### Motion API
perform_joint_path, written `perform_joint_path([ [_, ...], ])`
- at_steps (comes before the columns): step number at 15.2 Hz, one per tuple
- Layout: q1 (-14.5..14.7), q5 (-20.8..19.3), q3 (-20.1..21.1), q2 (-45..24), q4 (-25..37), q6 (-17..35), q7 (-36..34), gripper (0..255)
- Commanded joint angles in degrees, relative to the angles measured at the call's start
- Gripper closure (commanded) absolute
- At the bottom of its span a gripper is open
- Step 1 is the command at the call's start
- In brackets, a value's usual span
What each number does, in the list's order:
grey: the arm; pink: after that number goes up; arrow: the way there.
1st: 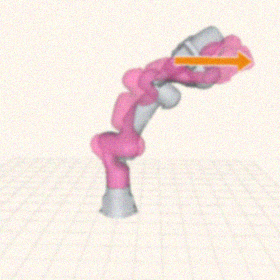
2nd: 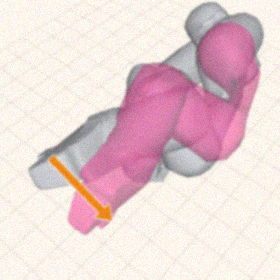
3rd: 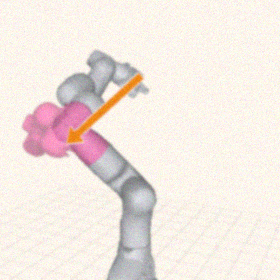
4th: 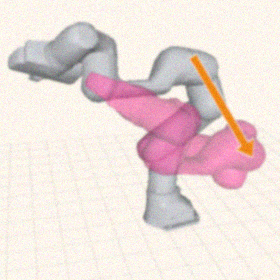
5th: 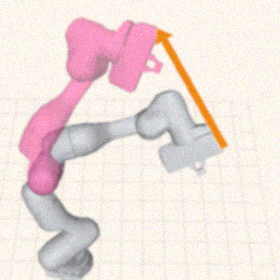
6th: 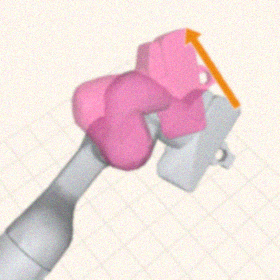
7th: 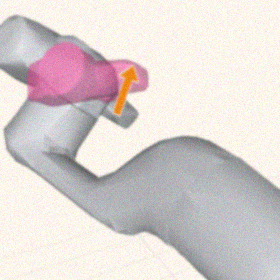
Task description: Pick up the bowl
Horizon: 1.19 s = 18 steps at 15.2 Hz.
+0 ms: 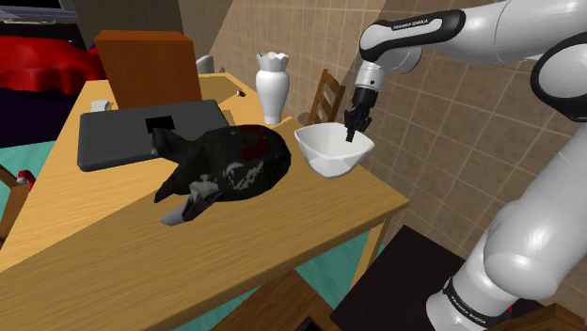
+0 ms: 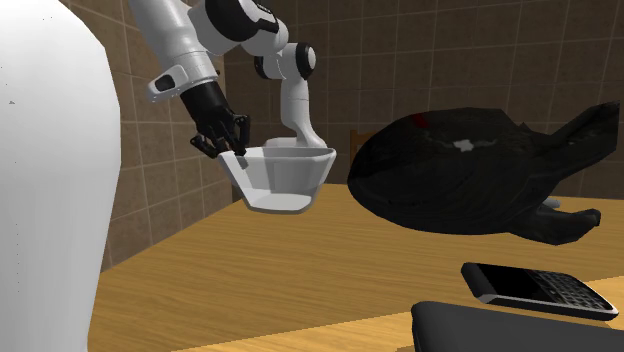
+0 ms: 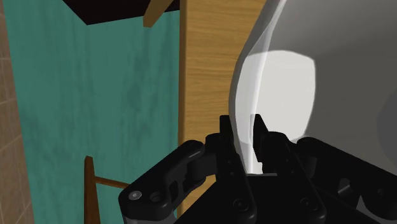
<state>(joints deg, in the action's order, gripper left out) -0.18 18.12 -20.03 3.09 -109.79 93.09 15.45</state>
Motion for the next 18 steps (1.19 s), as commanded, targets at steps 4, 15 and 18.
perform_joint_path([
  [4, 0.0, -0.1, 0.0, 0.0, 1.3, -1.4, -0.5, 255],
  [15, -0.1, -0.1, -0.2, -0.1, 9.8, -9.4, -2.8, 255],
  [18, -0.1, 0.1, -0.2, -0.3, 11.6, -11.0, -3.2, 255],
])
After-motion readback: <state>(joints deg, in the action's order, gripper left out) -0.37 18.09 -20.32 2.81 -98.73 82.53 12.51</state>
